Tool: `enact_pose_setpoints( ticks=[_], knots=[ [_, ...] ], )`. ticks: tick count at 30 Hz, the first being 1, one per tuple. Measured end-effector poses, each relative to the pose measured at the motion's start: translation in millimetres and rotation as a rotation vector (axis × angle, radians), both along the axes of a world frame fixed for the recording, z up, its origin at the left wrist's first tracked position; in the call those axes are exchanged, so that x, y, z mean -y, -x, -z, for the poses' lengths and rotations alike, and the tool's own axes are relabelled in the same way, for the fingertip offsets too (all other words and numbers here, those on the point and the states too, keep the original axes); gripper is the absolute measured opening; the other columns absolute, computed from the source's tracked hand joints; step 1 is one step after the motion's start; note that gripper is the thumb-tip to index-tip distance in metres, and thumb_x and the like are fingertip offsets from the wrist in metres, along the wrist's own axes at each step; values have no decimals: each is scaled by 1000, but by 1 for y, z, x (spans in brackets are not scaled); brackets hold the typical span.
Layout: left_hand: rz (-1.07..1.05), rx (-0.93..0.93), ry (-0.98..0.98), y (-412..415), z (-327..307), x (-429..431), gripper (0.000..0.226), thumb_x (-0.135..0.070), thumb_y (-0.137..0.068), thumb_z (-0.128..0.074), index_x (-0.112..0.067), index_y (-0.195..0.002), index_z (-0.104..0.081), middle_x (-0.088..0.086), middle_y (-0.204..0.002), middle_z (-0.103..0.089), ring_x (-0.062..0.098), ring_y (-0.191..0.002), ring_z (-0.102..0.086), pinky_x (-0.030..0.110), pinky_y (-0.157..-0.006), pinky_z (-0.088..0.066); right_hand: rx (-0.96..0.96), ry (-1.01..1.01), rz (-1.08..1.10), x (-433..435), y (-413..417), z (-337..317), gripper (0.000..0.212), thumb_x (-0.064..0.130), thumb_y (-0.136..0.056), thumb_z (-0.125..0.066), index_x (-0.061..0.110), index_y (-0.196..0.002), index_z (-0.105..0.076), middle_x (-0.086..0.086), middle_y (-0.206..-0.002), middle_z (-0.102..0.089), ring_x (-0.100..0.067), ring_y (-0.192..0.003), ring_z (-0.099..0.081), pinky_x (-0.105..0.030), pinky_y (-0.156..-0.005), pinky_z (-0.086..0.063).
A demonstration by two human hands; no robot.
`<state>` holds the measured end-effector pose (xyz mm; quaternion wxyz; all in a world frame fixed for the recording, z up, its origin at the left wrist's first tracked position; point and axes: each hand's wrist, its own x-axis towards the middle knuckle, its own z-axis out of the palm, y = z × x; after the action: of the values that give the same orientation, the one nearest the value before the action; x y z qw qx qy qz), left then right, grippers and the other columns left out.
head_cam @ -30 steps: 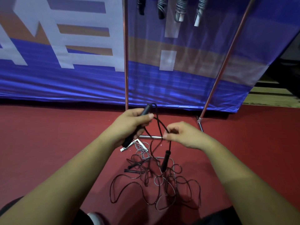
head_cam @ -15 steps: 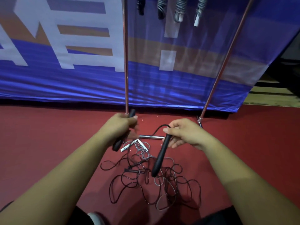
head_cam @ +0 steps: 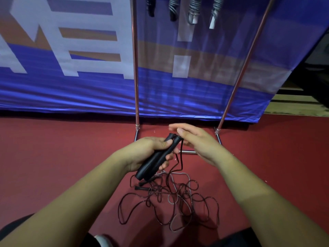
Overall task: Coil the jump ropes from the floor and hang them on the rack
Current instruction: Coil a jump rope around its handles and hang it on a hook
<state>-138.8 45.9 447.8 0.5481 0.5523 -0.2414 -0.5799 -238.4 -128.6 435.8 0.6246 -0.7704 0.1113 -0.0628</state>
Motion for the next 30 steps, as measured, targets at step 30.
enact_pose_setpoints(
  ticks=[30],
  knots=[
    [83,13,10,-1,7,1,42,-20,-85,-68,0,-120,-57,11,-73,-60,18,-52,-52,28,-53,-41,149,-76,220,30,0,-9,16,21,-87,-73,18,-72,-71,-13,-64,-46,-17,-53,-38,-29,-52,-32]
  ],
)
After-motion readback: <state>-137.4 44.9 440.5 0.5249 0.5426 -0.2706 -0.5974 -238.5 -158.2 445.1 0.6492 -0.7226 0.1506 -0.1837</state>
